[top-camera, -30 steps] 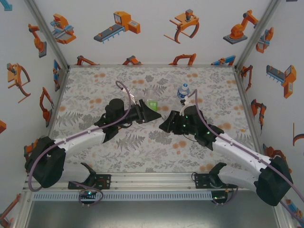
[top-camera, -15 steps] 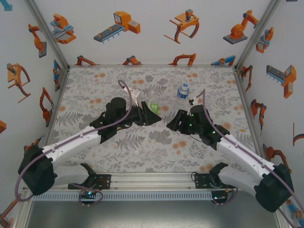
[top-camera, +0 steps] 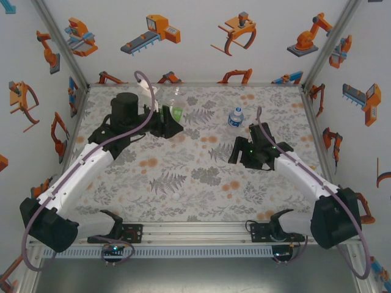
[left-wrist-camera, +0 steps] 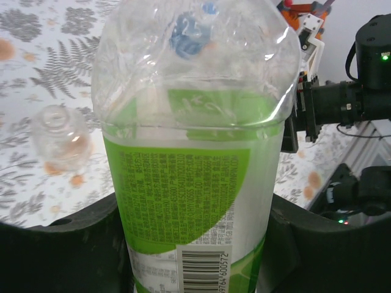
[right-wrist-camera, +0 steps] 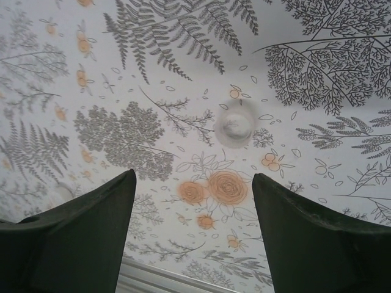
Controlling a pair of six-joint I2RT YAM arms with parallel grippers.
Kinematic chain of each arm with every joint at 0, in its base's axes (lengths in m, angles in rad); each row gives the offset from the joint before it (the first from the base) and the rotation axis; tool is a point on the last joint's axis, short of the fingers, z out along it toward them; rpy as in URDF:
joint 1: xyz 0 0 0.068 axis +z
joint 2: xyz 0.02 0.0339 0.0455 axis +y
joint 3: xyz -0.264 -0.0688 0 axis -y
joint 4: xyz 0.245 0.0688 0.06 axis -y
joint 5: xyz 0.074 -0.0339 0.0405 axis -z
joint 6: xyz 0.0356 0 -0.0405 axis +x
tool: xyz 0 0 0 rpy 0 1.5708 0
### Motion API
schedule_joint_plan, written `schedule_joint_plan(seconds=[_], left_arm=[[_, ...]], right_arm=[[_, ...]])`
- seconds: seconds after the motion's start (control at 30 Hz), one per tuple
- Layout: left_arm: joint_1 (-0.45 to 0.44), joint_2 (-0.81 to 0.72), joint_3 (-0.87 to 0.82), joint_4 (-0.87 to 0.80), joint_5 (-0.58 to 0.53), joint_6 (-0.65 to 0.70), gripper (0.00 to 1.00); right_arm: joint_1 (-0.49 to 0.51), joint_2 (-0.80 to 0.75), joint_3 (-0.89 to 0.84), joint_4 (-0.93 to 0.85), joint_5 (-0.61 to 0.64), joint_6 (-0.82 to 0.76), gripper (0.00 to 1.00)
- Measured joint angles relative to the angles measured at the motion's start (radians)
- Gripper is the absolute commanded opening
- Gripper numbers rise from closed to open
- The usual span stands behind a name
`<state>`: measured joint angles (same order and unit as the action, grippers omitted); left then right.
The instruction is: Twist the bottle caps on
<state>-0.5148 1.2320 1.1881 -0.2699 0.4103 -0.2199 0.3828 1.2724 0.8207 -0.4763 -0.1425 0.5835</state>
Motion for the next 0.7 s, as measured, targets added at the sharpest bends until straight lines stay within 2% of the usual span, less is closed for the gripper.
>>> schedule_joint_plan(seconds=[0.17, 0.37, 0.7], left_arm=[[0.069, 0.008, 0.011, -0.044, 0.042, 0.092, 0.0], [0.074, 0.009, -0.009, -0.024, 0.04, 0.136, 0.0], [0.083, -0.015, -0.084, 0.011, 0.032, 0.184, 0.0]], right_arm=[[0.0, 0.098, 0.036, -0.015, -0.003, -0.042, 0.6], [0.0, 0.136, 0.054, -0.018, 0.006, -0.066, 0.53], [0.0, 0.22, 0.08, -0.016, 0.004, -0.093, 0.52]])
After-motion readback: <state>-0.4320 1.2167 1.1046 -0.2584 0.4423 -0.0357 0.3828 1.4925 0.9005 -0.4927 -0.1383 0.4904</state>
